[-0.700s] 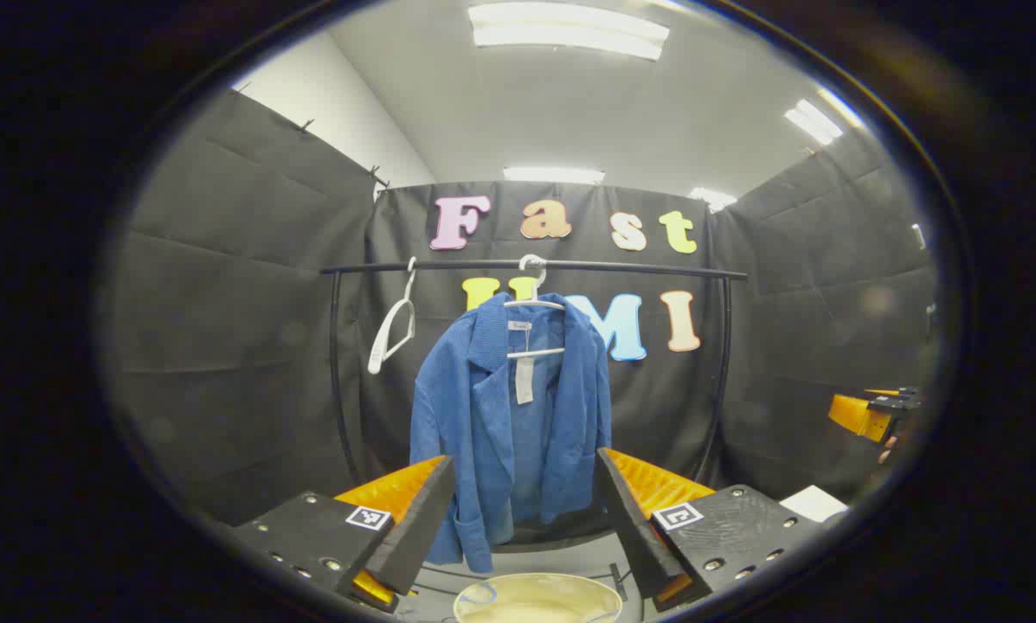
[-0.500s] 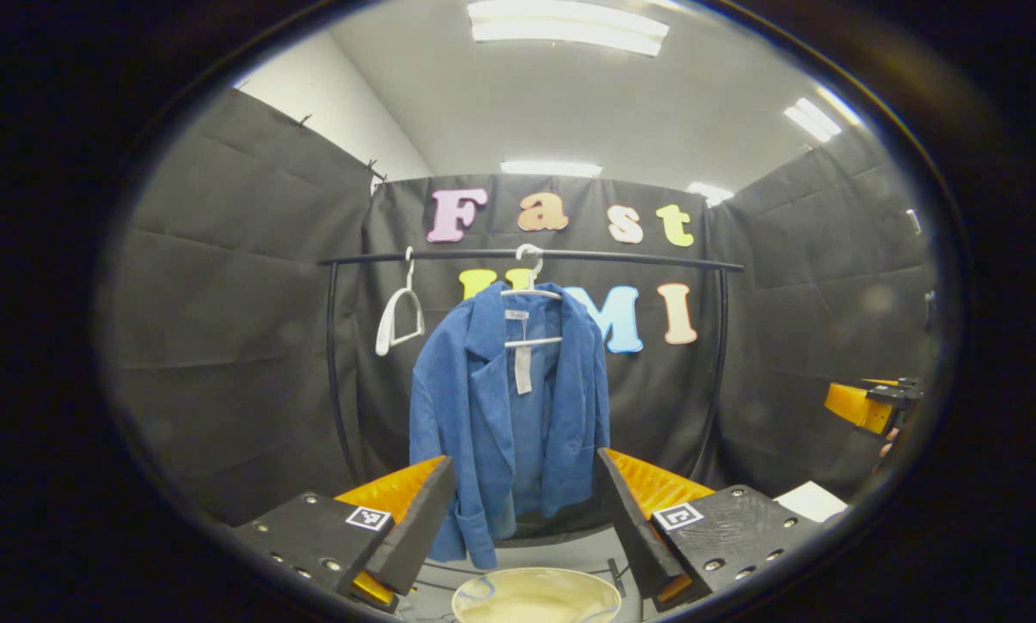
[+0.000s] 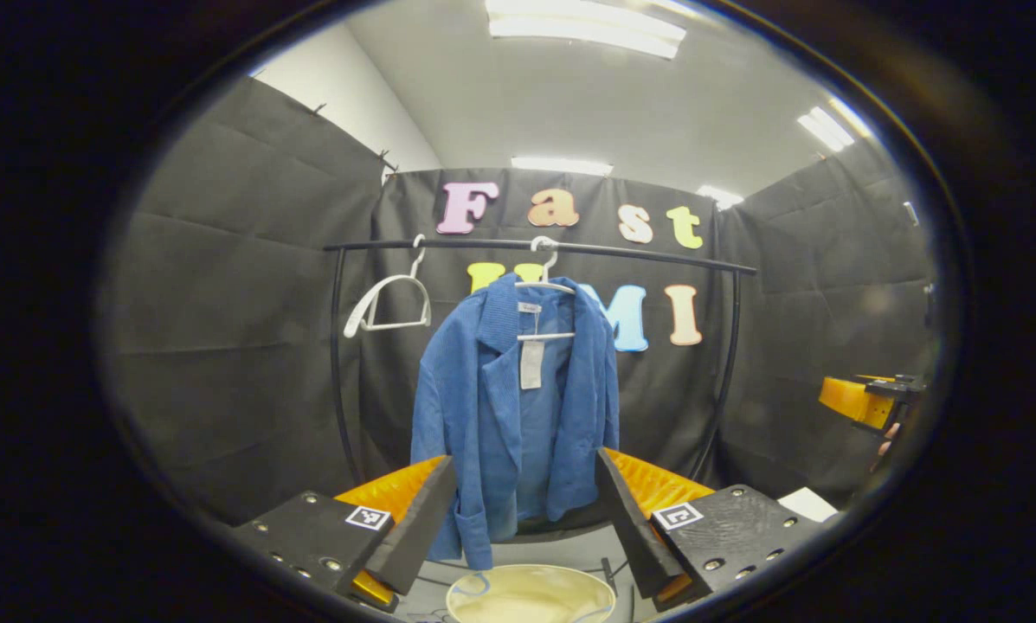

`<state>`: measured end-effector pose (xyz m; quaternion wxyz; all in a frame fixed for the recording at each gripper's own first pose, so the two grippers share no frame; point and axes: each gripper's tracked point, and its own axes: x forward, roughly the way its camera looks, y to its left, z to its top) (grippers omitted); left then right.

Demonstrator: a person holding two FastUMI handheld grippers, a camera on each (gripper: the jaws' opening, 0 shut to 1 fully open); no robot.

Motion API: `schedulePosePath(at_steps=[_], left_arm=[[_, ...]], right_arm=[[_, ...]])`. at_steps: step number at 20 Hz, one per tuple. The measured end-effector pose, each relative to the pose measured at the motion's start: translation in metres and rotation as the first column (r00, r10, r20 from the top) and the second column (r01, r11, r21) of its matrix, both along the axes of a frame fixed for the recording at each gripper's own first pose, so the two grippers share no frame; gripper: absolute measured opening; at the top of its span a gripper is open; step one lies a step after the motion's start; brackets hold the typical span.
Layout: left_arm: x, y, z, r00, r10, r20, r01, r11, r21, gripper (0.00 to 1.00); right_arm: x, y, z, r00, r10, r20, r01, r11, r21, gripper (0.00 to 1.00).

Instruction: Grasp the clothes on the hanger with both hands and then place them into the laundry hamper below.

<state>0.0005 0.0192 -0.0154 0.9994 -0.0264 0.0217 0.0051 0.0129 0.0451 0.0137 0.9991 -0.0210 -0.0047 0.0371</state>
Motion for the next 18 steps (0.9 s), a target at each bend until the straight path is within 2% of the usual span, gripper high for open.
schedulePosePath(at_steps=[5, 6, 9, 12, 15, 18], left_arm=[[-0.009, 0.017, -0.003, 0.999, 0.034, 0.006, -0.034, 0.999, -0.002, 0.97], [-0.01, 0.021, -0.003, 0.999, 0.042, 0.009, -0.042, 0.999, 0.002, 0.97], [-0.011, 0.028, 0.002, 0.998, 0.063, 0.005, -0.063, 0.998, -0.006, 0.97], [-0.008, 0.038, 0.01, 0.996, 0.093, 0.006, -0.093, 0.995, -0.023, 0.97], [0.0, 0.043, 0.024, 0.993, 0.118, 0.017, -0.116, 0.99, -0.075, 0.97], [0.017, 0.04, 0.04, 0.992, 0.124, 0.014, -0.121, 0.983, -0.137, 0.97]], right_arm=[[-0.007, 0.014, 0.006, 1.0, 0.031, 0.0, -0.031, 0.999, 0.018, 0.92], [-0.006, 0.018, 0.007, 0.999, 0.038, -0.001, -0.038, 0.999, 0.02, 0.94], [-0.002, 0.034, 0.014, 0.997, 0.072, -0.011, -0.072, 0.997, 0.03, 0.94], [0.007, 0.057, 0.025, 0.992, 0.121, -0.021, -0.121, 0.993, -0.002, 0.95], [0.02, 0.084, 0.042, 0.981, 0.191, -0.018, -0.192, 0.981, -0.013, 0.95], [0.042, 0.109, 0.058, 0.967, 0.254, -0.008, -0.254, 0.967, 0.016, 0.94]])
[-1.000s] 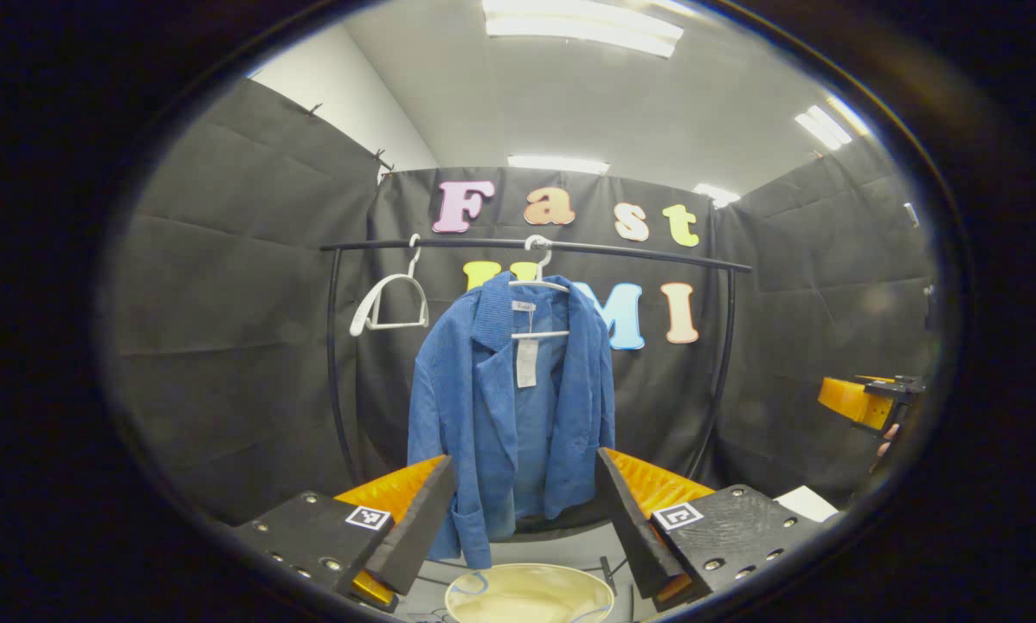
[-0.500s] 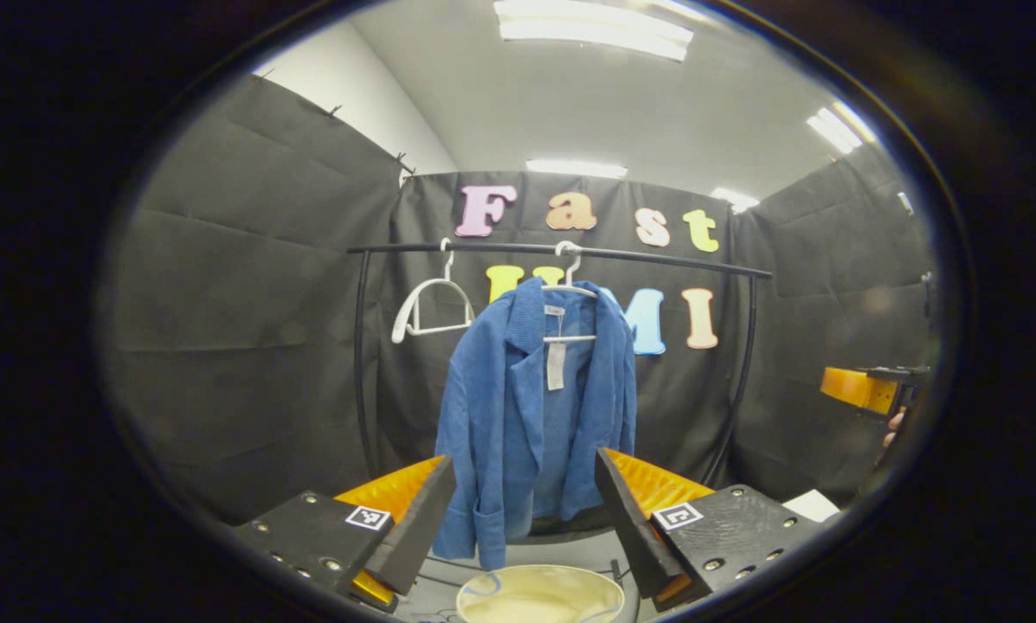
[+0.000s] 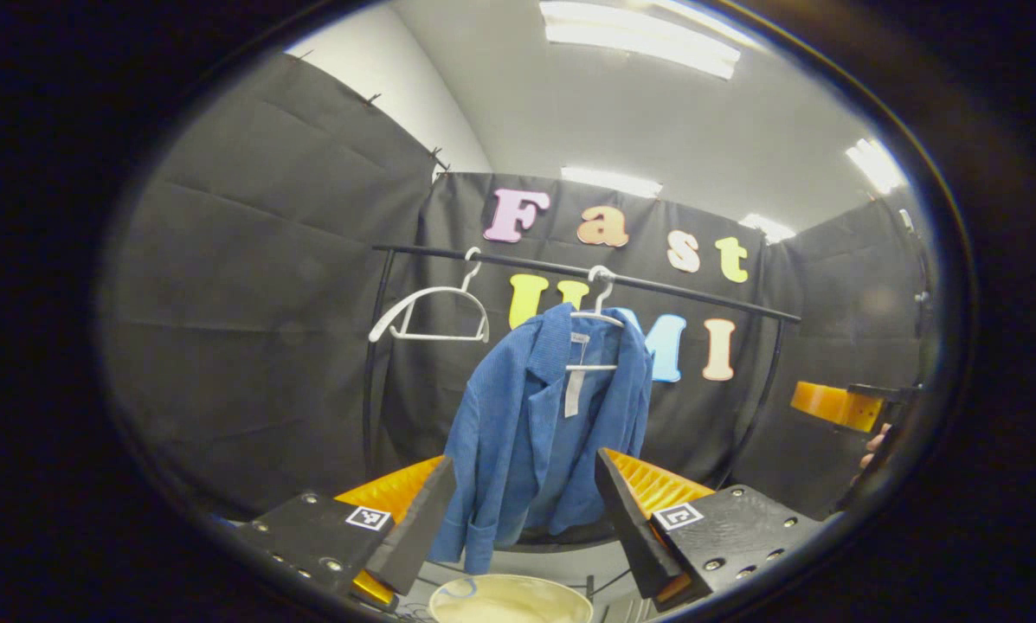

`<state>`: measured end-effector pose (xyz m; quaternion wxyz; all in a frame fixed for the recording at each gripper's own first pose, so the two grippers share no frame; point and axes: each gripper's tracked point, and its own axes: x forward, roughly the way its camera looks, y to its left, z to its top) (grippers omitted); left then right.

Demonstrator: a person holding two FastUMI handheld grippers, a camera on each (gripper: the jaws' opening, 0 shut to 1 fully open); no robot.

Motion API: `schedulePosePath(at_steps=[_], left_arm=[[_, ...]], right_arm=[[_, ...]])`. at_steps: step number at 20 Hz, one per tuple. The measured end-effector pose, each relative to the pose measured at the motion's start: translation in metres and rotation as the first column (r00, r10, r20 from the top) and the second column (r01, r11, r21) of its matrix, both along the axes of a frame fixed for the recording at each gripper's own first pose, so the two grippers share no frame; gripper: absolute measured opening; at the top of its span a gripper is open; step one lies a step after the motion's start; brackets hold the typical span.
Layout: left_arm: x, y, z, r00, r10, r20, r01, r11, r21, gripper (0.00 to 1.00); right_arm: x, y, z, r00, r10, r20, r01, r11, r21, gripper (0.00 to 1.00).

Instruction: Grasp the clothes on the hanger with both hands and then place them into the laundry hamper below.

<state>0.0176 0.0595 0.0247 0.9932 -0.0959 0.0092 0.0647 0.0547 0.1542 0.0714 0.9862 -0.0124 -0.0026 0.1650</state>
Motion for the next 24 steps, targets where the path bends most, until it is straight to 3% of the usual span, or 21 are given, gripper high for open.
schedulePosePath(at_steps=[5, 12, 16, 20, 24], left_arm=[[0.047, -0.002, 0.022, 0.999, 0.034, 0.002, -0.034, 0.999, -0.039, 0.93], [0.12, -0.006, 0.026, 0.991, 0.129, -0.037, -0.132, 0.988, -0.079, 0.9], [0.164, -0.018, 0.015, 0.981, 0.179, -0.073, -0.183, 0.982, -0.051, 0.97], [0.186, -0.023, 0.0, 0.963, 0.248, -0.108, -0.256, 0.964, -0.073, 0.97], [0.205, -0.013, -0.003, 0.946, 0.304, -0.116, -0.308, 0.951, -0.025, 0.97]], right_arm=[[0.062, 0.044, 0.009, 0.996, 0.084, 0.018, -0.085, 0.996, 0.031, 0.94], [0.147, 0.084, -0.017, 0.975, 0.213, -0.065, -0.211, 0.977, 0.029, 0.94], [0.19, 0.098, -0.041, 0.952, 0.278, -0.131, -0.275, 0.961, 0.04, 0.94], [0.218, 0.113, -0.063, 0.926, 0.328, -0.188, -0.317, 0.944, 0.09, 0.95], [0.239, 0.124, -0.077, 0.916, 0.339, -0.215, -0.325, 0.941, 0.097, 0.95]])
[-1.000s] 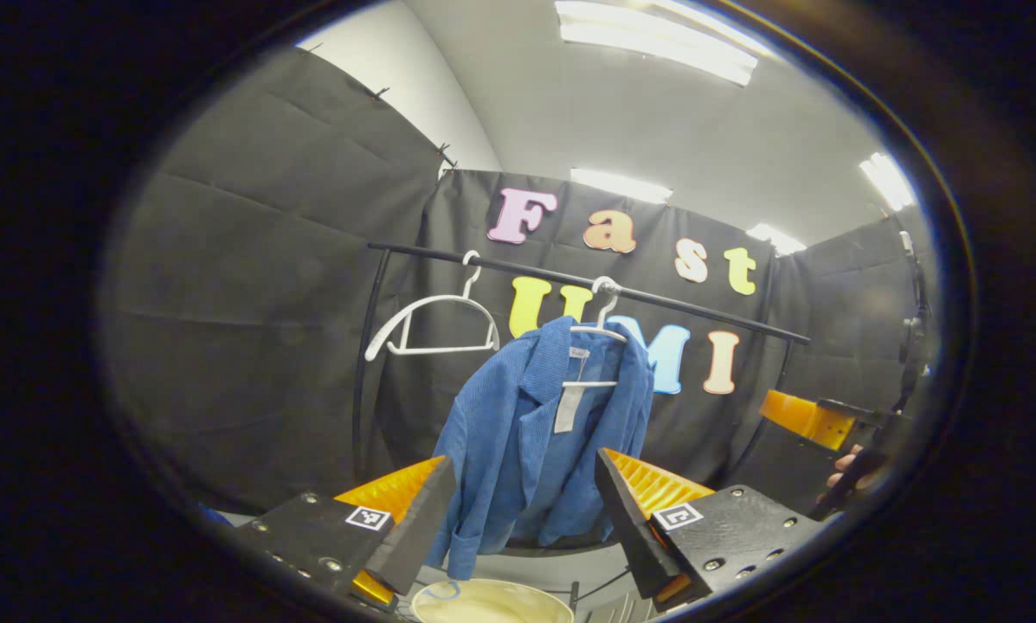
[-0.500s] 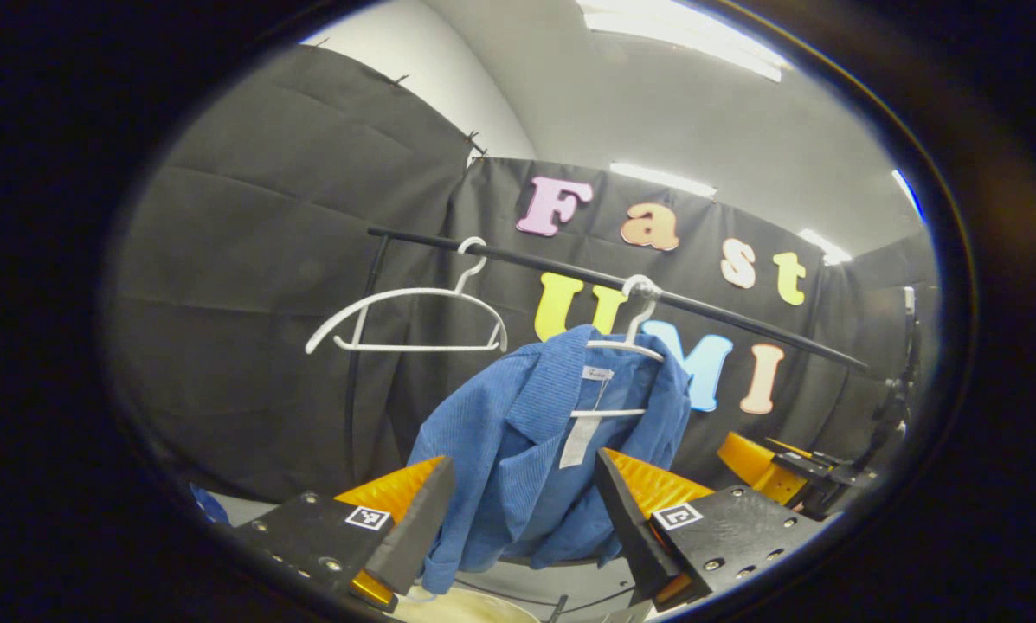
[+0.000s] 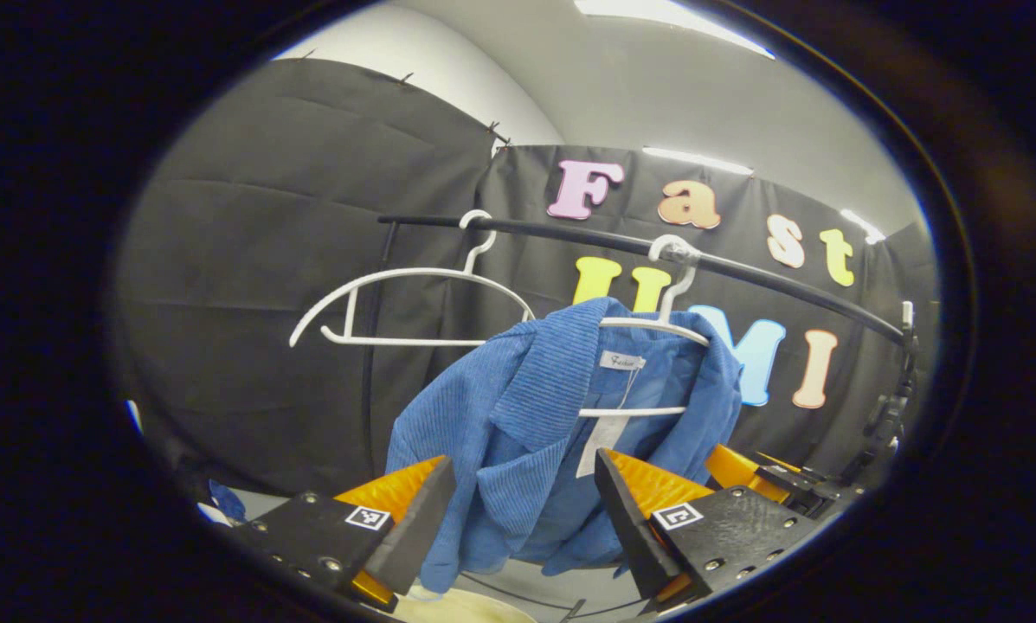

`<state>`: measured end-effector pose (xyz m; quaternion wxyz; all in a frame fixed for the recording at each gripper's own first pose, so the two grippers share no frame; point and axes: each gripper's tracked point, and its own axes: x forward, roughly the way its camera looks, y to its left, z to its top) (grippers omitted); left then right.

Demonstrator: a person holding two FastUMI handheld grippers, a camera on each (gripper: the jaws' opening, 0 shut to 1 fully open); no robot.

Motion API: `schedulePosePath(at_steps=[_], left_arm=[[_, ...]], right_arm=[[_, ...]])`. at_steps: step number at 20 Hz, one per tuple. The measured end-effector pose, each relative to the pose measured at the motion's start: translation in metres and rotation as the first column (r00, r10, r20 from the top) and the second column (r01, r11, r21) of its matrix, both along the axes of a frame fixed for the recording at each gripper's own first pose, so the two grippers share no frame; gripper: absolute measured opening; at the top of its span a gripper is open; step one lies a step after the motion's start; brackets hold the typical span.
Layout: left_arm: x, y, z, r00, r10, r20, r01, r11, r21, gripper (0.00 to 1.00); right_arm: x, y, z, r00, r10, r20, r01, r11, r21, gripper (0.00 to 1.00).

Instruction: Grasp the clothes on the hanger with both hands and then place them into the laundry hamper below.

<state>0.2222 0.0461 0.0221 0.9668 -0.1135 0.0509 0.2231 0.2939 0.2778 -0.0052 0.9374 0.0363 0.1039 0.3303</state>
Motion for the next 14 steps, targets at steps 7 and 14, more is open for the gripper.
schedulePosePath(at_steps=[7, 14], left_arm=[[0.036, 0.011, -0.018, 0.999, 0.034, -0.032, -0.034, 0.999, -0.005, 0.97], [0.054, 0.022, -0.033, 0.996, 0.07, -0.05, -0.073, 0.996, -0.061, 0.97]], right_arm=[[0.008, 0.018, -0.015, 0.999, 0.032, -0.025, -0.032, 0.999, -0.015, 0.95], [0.035, 0.036, -0.033, 0.998, 0.001, -0.06, -0.002, 1.0, -0.016, 0.95]])
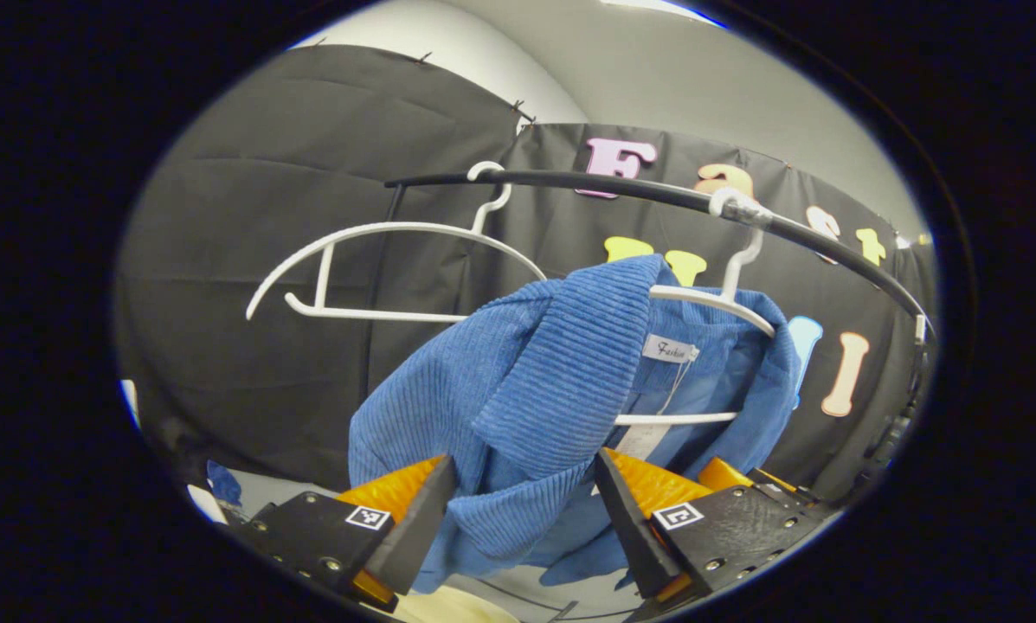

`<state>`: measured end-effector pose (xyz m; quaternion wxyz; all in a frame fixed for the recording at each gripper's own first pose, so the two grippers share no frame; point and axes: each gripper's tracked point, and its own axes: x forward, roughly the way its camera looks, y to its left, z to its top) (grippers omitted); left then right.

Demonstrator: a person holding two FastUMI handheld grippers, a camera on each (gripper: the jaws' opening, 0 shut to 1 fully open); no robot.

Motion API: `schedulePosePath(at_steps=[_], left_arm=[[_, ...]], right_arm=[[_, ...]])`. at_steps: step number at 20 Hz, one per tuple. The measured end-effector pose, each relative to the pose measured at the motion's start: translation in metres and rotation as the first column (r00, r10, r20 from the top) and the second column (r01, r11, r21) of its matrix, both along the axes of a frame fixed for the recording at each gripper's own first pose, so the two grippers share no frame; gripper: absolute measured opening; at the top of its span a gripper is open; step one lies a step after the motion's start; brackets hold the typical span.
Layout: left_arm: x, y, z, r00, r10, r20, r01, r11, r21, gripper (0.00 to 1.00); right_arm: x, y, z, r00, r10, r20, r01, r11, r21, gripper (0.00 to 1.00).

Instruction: Grasp the clothes on the hanger with both hands and then place them into the laundry hamper below.

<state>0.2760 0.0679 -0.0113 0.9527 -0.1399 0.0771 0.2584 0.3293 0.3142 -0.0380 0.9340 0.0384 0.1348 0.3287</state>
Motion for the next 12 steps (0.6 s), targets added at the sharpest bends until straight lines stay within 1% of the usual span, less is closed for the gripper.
schedulePosePath(at_steps=[2, 3, 4, 5, 6, 7, 8, 9, 10, 11, 12], left_arm=[[0.001, 0.0, 0.0, 1.0, 0.0, -0.004, 0.0, 1.0, 0.01, 0.97], [-0.003, 0.001, 0.001, 1.0, 0.003, -0.008, -0.003, 1.0, 0.011, 0.82], [-0.001, -0.001, -0.002, 1.0, -0.007, -0.003, 0.007, 1.0, 0.007, 0.68], [-0.001, 0.0, -0.002, 1.0, -0.001, 0.008, 0.001, 1.0, 0.004, 0.53], [-0.006, 0.006, -0.001, 0.999, 0.03, 0.017, -0.03, 1.0, 0.006, 0.38], [-0.011, 0.007, -0.001, 0.999, 0.045, 0.029, -0.045, 0.999, -0.005, 0.24], [-0.009, 0.0, 0.0, 0.999, 0.006, 0.054, -0.004, 1.0, -0.03, 0.09], [-0.008, -0.01, 0.001, 0.996, -0.047, 0.069, 0.051, 0.997, -0.052, 0.22], [-0.01, -0.015, 0.001, 0.995, -0.074, 0.068, 0.078, 0.995, -0.057, 0.22], [-0.012, -0.017, 0.003, 0.993, -0.091, 0.072, 0.095, 0.994, -0.045, 0.15], [-0.013, -0.015, 0.007, 0.993, -0.082, 0.087, 0.086, 0.995, -0.04, 0.11]], right_arm=[[0.004, 0.0, -0.003, 1.0, -0.007, 0.003, 0.007, 1.0, -0.002, 0.95], [0.005, 0.0, -0.001, 1.0, -0.009, 0.01, 0.009, 1.0, 0.0, 0.93], [0.005, -0.002, 0.0, 1.0, -0.016, 0.015, 0.016, 1.0, 0.001, 0.86], [0.005, -0.004, 0.001, 0.999, -0.023, 0.024, 0.023, 1.0, 0.003, 0.79], [0.004, -0.006, 0.003, 0.999, -0.027, 0.035, 0.027, 1.0, 0.002, 0.62], [0.002, -0.008, 0.005, 0.999, -0.026, 0.042, 0.026, 1.0, 0.0, 0.55], [-0.001, -0.01, 0.006, 0.999, -0.018, 0.047, 0.018, 1.0, 0.001, 0.39], [-0.003, -0.01, 0.007, 0.998, -0.015, 0.053, 0.015, 1.0, 0.003, 0.3], [-0.005, -0.013, 0.01, 0.998, -0.018, 0.059, 0.017, 1.0, 0.008, 0.12], [-0.005, -0.013, 0.013, 0.998, -0.014, 0.059, 0.013, 1.0, 0.02, 0.06], [-0.007, -0.013, 0.014, 0.999, -0.004, 0.05, 0.002, 0.999, 0.038, 0.02]])
